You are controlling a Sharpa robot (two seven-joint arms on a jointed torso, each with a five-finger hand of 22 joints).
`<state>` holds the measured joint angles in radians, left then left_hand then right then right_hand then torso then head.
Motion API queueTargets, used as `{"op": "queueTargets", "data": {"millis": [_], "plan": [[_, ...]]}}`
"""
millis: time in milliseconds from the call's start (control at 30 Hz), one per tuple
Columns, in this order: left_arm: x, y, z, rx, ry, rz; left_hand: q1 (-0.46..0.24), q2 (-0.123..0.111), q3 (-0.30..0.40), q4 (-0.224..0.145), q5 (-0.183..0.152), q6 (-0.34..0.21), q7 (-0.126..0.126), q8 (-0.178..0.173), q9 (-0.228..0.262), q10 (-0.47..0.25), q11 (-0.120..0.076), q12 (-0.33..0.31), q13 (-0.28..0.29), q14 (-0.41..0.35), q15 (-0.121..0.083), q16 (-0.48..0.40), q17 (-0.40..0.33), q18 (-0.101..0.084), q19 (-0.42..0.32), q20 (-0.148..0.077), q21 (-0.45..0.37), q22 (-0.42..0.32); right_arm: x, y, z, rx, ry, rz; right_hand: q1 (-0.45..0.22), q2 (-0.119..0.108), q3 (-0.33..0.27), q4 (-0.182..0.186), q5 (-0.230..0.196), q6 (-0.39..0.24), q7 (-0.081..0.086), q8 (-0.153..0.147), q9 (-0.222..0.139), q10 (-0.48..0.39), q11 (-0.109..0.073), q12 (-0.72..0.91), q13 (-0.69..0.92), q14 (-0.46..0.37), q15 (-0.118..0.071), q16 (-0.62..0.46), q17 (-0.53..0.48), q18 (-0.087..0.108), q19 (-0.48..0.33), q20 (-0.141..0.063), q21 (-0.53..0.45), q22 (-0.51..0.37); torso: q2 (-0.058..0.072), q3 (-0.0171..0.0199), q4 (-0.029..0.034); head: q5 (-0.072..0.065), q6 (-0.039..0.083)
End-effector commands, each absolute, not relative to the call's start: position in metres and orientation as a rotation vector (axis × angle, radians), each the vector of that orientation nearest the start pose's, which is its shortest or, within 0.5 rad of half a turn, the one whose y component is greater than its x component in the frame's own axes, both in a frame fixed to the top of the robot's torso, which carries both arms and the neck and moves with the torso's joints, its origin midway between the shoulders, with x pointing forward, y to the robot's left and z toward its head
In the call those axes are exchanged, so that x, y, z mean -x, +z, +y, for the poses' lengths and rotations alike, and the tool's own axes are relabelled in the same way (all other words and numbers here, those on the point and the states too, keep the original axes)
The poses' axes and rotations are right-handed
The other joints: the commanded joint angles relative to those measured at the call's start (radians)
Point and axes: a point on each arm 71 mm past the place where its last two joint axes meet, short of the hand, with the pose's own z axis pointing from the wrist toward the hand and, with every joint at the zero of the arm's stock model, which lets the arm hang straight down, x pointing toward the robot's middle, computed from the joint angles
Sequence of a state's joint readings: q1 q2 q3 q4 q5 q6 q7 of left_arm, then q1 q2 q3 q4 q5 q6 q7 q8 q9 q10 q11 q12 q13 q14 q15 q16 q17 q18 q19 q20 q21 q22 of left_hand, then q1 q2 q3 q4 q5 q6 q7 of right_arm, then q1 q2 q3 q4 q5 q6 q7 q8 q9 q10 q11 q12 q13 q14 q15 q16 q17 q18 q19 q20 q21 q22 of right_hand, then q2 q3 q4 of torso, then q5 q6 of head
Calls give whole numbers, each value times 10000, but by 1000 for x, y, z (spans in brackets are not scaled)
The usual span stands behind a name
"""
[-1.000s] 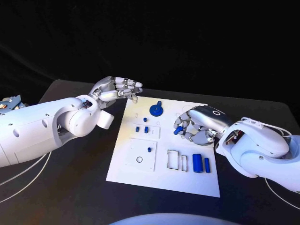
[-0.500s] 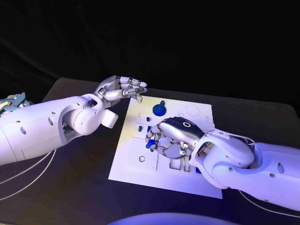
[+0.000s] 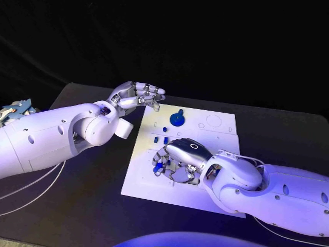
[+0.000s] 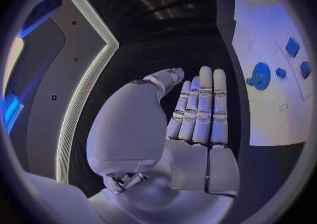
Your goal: Assemble the parts on the task board
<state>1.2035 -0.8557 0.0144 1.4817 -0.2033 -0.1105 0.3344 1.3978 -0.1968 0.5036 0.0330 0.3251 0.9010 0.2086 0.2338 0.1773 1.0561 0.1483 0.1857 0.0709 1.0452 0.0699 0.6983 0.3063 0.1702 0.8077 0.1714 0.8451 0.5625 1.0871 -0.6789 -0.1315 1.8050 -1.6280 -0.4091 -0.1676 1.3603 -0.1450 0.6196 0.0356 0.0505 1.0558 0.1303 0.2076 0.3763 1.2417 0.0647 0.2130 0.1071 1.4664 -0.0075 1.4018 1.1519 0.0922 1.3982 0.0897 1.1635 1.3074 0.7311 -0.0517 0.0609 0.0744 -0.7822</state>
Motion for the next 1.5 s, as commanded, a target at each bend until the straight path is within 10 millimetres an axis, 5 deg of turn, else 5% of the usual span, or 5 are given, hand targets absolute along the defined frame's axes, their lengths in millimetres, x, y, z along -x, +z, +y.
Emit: {"op": "queueTargets", "data": {"millis": [33,1367,1500], "plan": [[-497,-158,211,8549,-16463,15558,19,72,-21,-25,11,7,81,-34,-9,-88,14,14,6,-35,54,-69,9,110,-53,-14,-45,8,-364,-223,-50,4456,10168,16474,-52,32,8,-65,27,24,22,69,344,-36,-53,-57,6,242,-90,-17,-1,-73,-33,-16,-31,834,7,14,0,26,-42],[-497,-159,213,8578,-16409,15567,16,79,-33,-29,10,2,84,-35,-15,-96,18,18,6,-35,58,-85,21,108,-61,-11,-40,15,-366,-244,-43,4962,9464,17098,-166,-7,-25,-93,18,-36,36,75,367,-31,-39,-102,25,237,-79,-29,-28,-69,-49,-11,-61,835,-2,12,4,18,-103],[-497,-159,213,8578,-16409,15570,16,79,-33,-29,10,2,84,-35,-15,-96,18,18,6,-35,58,-85,21,108,-61,-11,-40,15,-366,-245,-43,4919,9429,17117,-498,-204,-128,-68,96,-730,253,-283,240,-184,113,-247,60,235,35,-30,-34,-64,-91,62,-152,825,-4,8,0,7,-95]]}}
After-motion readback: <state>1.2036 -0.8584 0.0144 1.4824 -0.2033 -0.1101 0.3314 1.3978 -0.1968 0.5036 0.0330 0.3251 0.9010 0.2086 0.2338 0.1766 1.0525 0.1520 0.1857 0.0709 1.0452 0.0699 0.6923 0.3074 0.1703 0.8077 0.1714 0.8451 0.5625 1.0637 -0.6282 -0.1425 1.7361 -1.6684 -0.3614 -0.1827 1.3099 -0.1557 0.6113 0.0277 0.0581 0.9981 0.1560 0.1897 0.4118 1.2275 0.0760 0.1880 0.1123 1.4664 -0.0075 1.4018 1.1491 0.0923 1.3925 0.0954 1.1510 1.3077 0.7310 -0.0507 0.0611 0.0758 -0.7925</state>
